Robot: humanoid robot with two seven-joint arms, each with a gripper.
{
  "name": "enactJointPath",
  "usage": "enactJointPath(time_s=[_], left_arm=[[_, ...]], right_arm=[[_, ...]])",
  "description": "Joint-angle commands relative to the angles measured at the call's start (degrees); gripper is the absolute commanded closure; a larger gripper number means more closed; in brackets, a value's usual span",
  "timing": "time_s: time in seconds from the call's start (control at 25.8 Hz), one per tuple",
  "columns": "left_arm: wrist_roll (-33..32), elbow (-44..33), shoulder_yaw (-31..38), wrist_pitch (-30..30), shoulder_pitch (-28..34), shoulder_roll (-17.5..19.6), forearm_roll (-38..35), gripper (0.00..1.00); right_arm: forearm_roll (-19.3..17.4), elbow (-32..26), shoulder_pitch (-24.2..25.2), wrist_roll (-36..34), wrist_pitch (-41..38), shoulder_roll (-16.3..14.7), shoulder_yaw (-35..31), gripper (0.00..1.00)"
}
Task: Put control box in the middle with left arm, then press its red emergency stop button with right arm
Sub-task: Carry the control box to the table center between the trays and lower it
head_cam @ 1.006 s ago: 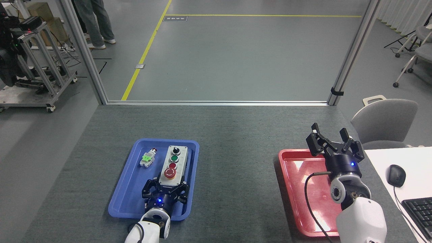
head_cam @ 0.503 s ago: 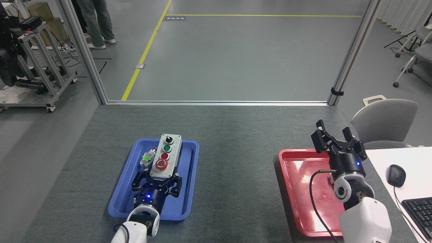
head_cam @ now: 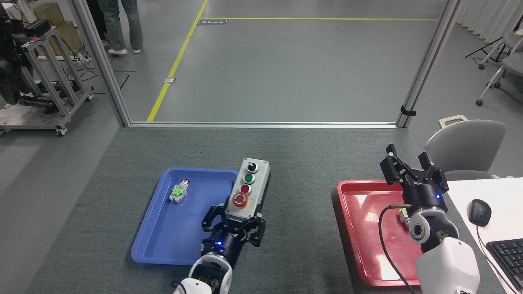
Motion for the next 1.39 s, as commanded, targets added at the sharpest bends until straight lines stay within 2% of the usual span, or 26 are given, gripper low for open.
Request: enactJointPath(time_s=[0.0, 0.23, 0.46, 0.66, 0.74, 0.77, 0.81, 0.89, 0.97, 1.08, 1.2, 1.35], left_arm=[[-0.13, 3.62, -5.40, 0.23, -0.97, -2.22, -0.26, 1.00], [-0.13, 7.84, -14.89, 3.57, -3.70, -2.22, -0.17, 1.00], [-0.22, 14.17, -18.14, 4.80, -5.54, -2.31, 0.01, 1.00], [-0.22, 17.24, -18.14, 4.89, -6.33, -2.31, 0.36, 1.00], [-0.22, 17.51, -18.14, 4.98, -6.42, -2.31, 0.36, 0.70], [-0.31, 17.51, -18.05, 4.98, -6.42, -2.31, 0.36, 0.51], [-0.31, 17.42, -17.97, 5.06, -6.51, -2.31, 0.36, 0.38], [-0.31, 17.33, -18.05, 5.68, -6.60, -2.31, 0.44, 0.27], [-0.22, 16.89, -18.14, 6.12, -6.60, -2.31, 0.44, 0.09], [-0.22, 16.01, -18.23, 6.12, -6.51, -2.22, 0.53, 0.03], [-0.13, 14.43, -18.14, 5.50, -5.80, -1.96, 0.62, 0.02], [-0.22, 7.75, -17.97, 4.62, -1.50, -0.46, 0.71, 0.02]], right_arm=[[0.27, 0.00, -0.09, 0.16, -0.17, -0.89, 0.00, 0.00], [1.42, 0.00, 0.00, 0.42, -0.35, -1.33, 0.00, 0.00], [2.56, 0.00, 0.09, 0.42, -0.26, -1.33, 0.09, 0.00], [2.47, 0.09, 0.18, 0.42, -0.26, -1.59, 0.18, 0.00], [2.47, 0.09, 0.18, 0.42, -0.26, -2.38, 0.09, 0.00], [2.47, 0.09, 0.18, 0.42, -0.26, -2.38, 0.09, 0.00], [2.38, 0.09, 0.09, 0.42, -0.17, -2.38, 0.09, 0.00], [2.38, 0.09, 0.09, 0.42, -0.17, -2.38, 0.09, 0.00], [2.38, 0.18, 0.18, 0.42, -0.17, -2.38, 0.18, 0.00], [2.38, 0.18, 0.27, 0.42, -0.17, -2.30, 0.35, 0.00], [2.47, 0.18, 0.53, 0.42, -0.17, -2.38, 0.53, 0.00], [2.47, 0.18, 0.70, 0.42, -0.26, -2.30, 0.53, 0.01]])
